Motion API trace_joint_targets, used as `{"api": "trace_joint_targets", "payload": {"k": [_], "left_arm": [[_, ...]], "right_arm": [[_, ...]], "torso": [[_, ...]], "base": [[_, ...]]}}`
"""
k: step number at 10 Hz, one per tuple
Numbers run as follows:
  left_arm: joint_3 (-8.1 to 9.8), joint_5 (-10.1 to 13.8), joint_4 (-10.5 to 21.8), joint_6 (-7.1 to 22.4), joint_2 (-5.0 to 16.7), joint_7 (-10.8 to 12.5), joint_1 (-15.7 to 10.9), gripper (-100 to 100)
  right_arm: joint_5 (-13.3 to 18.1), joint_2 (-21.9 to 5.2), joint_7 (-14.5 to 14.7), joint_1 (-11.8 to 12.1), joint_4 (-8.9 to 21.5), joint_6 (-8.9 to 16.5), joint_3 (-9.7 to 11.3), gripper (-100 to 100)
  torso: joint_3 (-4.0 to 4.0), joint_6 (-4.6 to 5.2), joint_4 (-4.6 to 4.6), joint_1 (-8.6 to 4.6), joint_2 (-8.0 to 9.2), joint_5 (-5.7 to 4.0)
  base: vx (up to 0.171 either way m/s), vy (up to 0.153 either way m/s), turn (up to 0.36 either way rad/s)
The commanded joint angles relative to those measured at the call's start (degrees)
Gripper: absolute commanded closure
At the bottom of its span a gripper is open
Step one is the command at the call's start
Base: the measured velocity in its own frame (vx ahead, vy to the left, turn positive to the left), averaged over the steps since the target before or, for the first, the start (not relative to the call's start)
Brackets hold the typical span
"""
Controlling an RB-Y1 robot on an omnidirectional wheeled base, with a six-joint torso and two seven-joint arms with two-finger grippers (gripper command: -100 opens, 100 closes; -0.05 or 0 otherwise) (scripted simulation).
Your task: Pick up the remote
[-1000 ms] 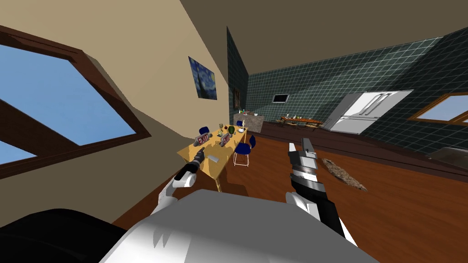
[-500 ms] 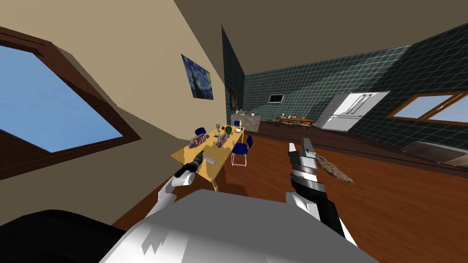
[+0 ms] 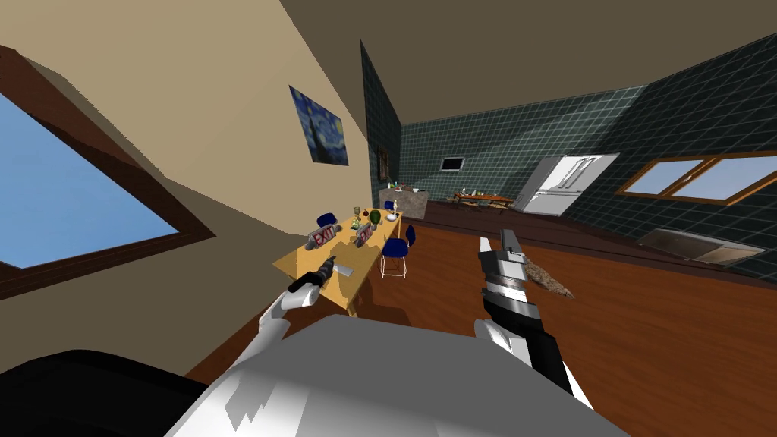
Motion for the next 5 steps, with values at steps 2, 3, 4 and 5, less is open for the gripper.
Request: {"api": "trace_joint_targets", "payload": {"k": [2, 3, 4, 5], "left_arm": [[0.61, 1.44, 4.16, 4.18, 1.47, -2.14, -1.54, -100], [0.61, 1.44, 4.16, 4.19, 1.47, -2.14, -1.54, -100], [1.28, 2.41, 7.09, 6.43, 2.48, -4.01, -2.58, -100], [1.28, 2.41, 7.19, 7.58, 2.48, -4.01, -2.58, -100]], "right_arm": [[0.0, 0.0, 0.0, 0.0, 0.0, 0.0, 0.0, 0], [0.0, 0.0, 0.0, 0.0, 0.0, 0.0, 0.0, 0], [0.0, 0.0, 0.0, 0.0, 0.0, 0.0, 0.0, 0], [0.0, 0.0, 0.0, 0.0, 0.0, 0.0, 0.0, 0]], "torso": [[-0.01, 0.02, 0.0, 0.0, -0.02, 0.0], [-0.01, -0.01, -0.01, 0.0, -0.02, 0.0], [0.02, -0.02, 0.01, 0.02, 0.03, 0.0], [-0.01, 0.03, 0.0, 0.0, -0.03, 0.0]], "base": [[0.048, -0.018, -0.105], [0.031, -0.007, 0.017], [0.055, -0.016, -0.142], [0.056, -0.011, -0.069]]}}
